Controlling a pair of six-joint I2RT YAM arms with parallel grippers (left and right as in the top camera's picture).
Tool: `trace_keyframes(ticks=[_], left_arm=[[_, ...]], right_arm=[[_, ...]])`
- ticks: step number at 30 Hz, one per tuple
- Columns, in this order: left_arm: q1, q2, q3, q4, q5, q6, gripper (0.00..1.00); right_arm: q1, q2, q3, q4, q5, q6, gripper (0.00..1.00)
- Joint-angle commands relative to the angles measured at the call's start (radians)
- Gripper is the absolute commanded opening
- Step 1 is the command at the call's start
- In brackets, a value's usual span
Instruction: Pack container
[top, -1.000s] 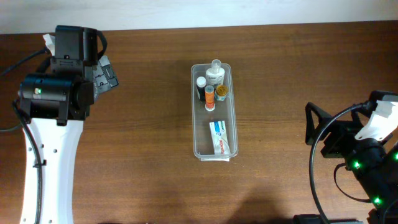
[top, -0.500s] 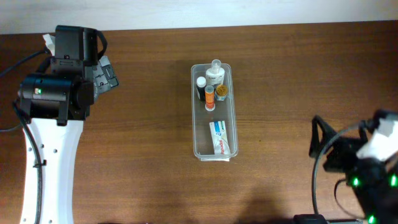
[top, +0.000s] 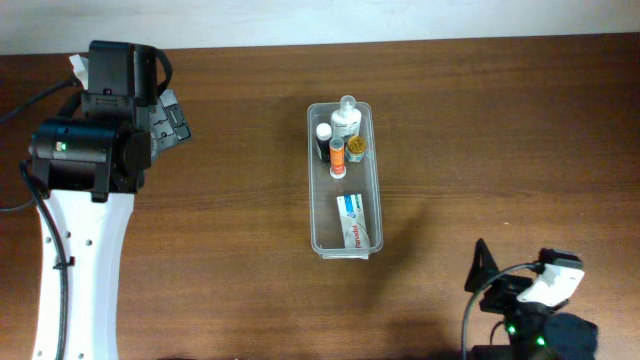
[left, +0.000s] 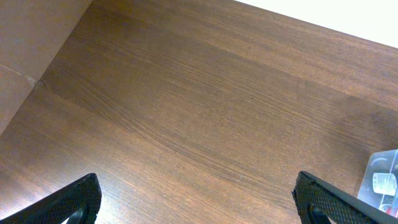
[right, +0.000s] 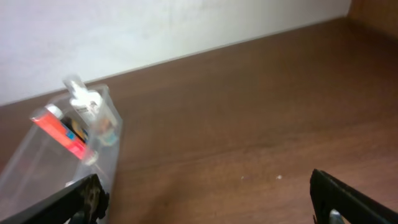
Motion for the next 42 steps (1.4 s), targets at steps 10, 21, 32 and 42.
trace_keyframes(ticks=[10, 21, 32, 42], left_arm=[[0.004, -0.006, 0.007, -0.001, 0.0, 0.016, 0.99], [0.004, -0.006, 0.007, -0.001, 0.0, 0.016, 0.99], [0.004, -0.006, 0.007, -0.001, 0.0, 0.016, 0.99], [0.004, -0.053, 0.007, -0.04, -0.001, 0.016, 0.99]], right_arm=[[-0.005, -0.01, -0.262, 0.175, -0.021, -0.007, 0.98], [-0.005, -0.01, -0.309, 0.238, -0.021, -0.007, 0.99], [-0.005, -0.01, -0.309, 0.238, -0.021, -0.007, 0.98], [-0.005, -0.01, -0.309, 0.238, -0.021, -0.007, 0.99]])
